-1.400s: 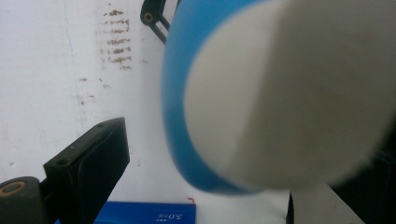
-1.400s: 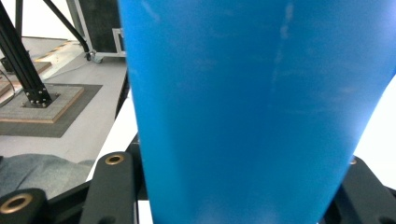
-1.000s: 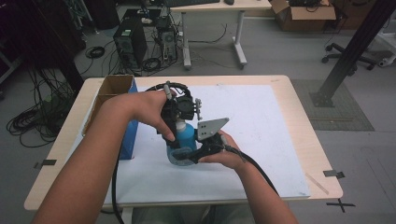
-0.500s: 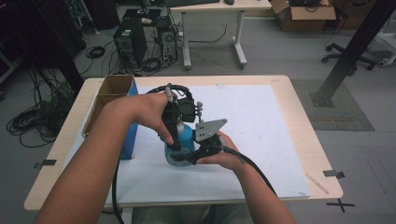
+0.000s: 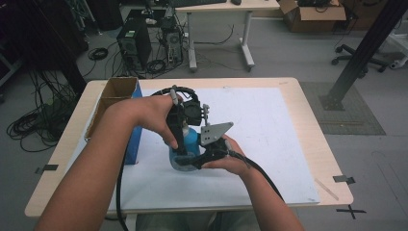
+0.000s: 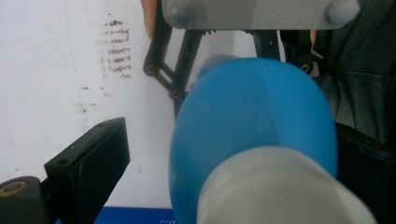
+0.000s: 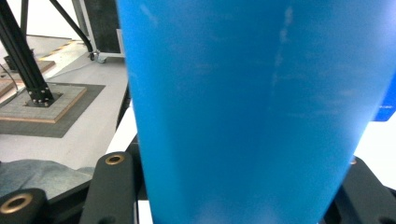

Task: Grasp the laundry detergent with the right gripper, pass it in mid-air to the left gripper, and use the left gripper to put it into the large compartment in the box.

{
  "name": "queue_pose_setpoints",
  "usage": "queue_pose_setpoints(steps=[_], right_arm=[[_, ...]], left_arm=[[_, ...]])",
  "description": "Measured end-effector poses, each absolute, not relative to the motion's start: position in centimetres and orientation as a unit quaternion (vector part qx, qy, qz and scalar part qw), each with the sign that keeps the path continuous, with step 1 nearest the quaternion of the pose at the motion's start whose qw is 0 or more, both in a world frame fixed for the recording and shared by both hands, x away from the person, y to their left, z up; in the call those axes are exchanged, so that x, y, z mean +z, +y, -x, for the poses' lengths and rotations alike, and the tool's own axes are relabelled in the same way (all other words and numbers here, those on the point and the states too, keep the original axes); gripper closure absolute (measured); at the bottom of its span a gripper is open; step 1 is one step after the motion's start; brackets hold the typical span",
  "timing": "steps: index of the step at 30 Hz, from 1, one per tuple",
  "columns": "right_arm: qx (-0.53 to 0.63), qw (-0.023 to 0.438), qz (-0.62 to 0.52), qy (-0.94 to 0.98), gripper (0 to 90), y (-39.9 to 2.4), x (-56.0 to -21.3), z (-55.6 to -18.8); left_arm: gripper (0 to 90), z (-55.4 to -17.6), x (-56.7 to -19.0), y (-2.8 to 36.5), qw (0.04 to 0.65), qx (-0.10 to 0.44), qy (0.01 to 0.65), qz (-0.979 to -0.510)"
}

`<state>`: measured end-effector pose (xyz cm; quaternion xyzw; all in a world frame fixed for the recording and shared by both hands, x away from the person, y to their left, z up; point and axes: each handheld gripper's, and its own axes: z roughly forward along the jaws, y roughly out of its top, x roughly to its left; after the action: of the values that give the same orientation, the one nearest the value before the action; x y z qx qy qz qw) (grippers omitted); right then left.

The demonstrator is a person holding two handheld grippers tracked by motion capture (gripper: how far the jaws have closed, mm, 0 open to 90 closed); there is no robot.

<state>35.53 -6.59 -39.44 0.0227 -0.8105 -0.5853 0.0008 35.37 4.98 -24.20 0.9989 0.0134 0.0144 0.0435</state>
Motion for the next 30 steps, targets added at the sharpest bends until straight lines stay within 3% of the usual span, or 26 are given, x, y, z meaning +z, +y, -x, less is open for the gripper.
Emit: queue_pose_setpoints(steps=[9, 30], right_arm=[[-0.587, -0.002, -0.018, -0.81, 44.7, -6.63, -39.54, -35.87], [-0.585, -0.004, -0.012, -0.811, 44.7, -6.7, -39.44, -35.99]], left_arm=[[6.8, -35.28, -24.23, 4.76, 0.043, 0.016, 0.008, -0.999], [23.0, -35.27, -24.11, 4.84, 0.04, 0.017, 0.008, -0.999]])
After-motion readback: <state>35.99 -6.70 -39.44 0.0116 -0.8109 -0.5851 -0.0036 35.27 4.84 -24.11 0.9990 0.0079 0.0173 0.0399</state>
